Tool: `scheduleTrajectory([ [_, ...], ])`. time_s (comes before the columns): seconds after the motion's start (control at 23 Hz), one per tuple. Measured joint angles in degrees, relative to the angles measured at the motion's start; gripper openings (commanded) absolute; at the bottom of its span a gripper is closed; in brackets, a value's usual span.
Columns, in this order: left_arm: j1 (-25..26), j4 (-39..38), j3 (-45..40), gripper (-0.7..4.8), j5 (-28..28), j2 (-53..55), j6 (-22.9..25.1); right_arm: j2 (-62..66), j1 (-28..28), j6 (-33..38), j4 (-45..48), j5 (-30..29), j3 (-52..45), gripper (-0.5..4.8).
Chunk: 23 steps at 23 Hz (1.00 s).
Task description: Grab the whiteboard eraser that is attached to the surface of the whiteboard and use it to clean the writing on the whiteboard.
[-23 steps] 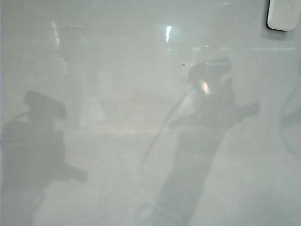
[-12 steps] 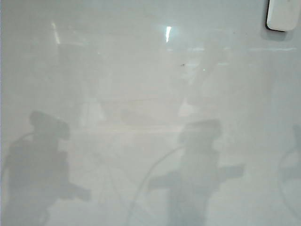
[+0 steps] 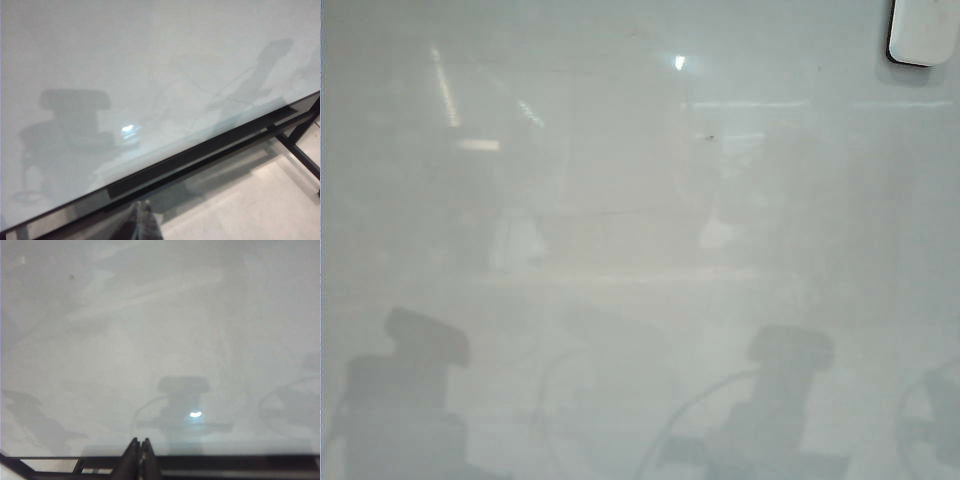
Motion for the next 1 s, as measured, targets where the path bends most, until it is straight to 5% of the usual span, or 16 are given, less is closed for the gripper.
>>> scheduleTrajectory([
  [0.3,0.00,1.73,-5.14,-0.05,-0.02,-0.02,-0.02,0.02,0.00,0.20,-0.17,5.95,-5.90,-0.06],
  [0.57,0.00,9.92,-6.80,-0.05,-1.11,-0.07,0.07,0.20,0.00,-11.96,0.90,9.66,-7.04,-0.06],
  [0.78,0.00,16.83,-9.07,-0.05,-4.55,-0.04,1.29,0.17,-0.02,-12.70,0.94,17.62,-7.17,-0.06],
  [1.0,0.00,17.18,-9.51,-0.05,-7.48,-0.13,1.31,0.17,0.00,-12.72,0.94,17.97,-7.17,-0.06],
])
